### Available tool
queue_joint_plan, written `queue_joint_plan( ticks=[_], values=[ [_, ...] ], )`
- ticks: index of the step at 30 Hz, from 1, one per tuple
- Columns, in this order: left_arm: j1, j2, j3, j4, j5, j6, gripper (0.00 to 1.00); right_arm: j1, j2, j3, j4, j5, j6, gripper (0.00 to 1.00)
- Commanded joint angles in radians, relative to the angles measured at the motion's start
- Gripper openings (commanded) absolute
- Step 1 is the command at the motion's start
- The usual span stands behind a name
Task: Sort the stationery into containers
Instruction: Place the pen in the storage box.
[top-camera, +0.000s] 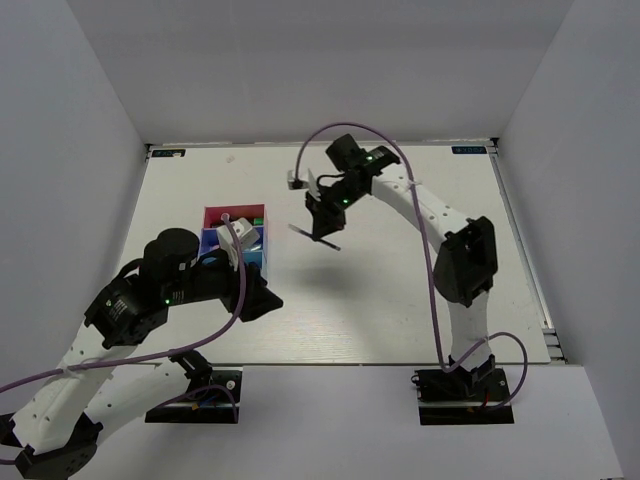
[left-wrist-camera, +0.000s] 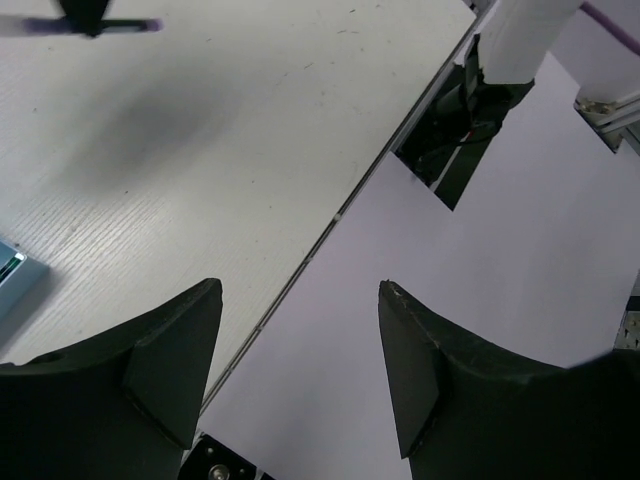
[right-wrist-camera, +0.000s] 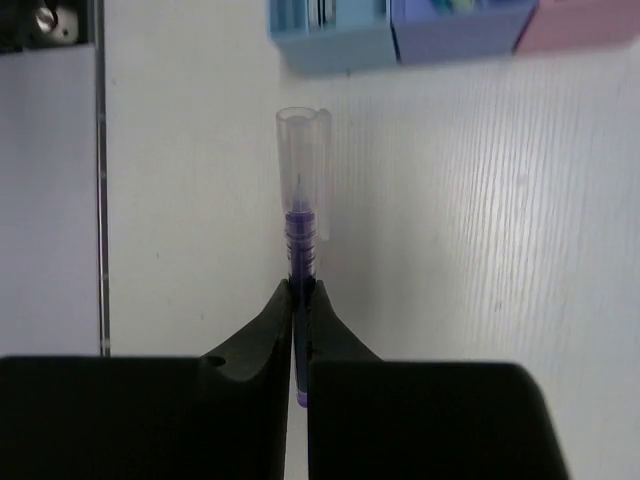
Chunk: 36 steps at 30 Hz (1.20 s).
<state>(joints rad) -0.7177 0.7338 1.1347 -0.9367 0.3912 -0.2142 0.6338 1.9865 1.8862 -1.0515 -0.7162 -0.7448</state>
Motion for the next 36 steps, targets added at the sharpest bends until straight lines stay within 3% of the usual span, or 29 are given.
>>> queue_joint_plan(
  ticks=[1,5,10,16,21,30,33,35,36],
  values=[
    [-0.003,0.004,0.04,0.029,0.066,-0.011,0.73,0.081,0.075,0.196,0.074,-0.098,0.125,0.0],
    [-0.003,0.007,0.057,0.032,0.078,-0.01,0.73,0.132,0.179,0.332,0.221,-0.149,0.209,0.0],
    [-0.005,0.013,0.063,0.035,0.078,-0.007,0.73,0.171,0.217,0.257,0.693,-0.206,0.542,0.0],
    [-0.005,0.023,0.066,0.032,0.087,0.007,0.72,0.227,0.329,0.284,0.948,-0.18,0.728,0.0],
    [-0.005,0.007,0.042,0.041,0.084,0.009,0.72,0.265,0.42,0.358,0.956,-0.181,0.707,0.0],
    [-0.005,-0.008,0.025,0.019,0.078,0.022,0.72,0.303,0.371,0.229,0.846,-0.158,0.483,0.0],
    [-0.005,-0.014,0.016,0.018,0.067,0.024,0.72,0.311,0.359,0.217,0.767,-0.147,0.411,0.28],
    [-0.005,-0.016,0.01,0.018,0.064,0.024,0.72,0.316,0.357,0.231,0.731,-0.141,0.389,0.41],
    [-0.005,-0.019,0.008,0.018,0.063,0.022,0.72,0.314,0.353,0.22,0.711,-0.141,0.372,0.43]
  ],
)
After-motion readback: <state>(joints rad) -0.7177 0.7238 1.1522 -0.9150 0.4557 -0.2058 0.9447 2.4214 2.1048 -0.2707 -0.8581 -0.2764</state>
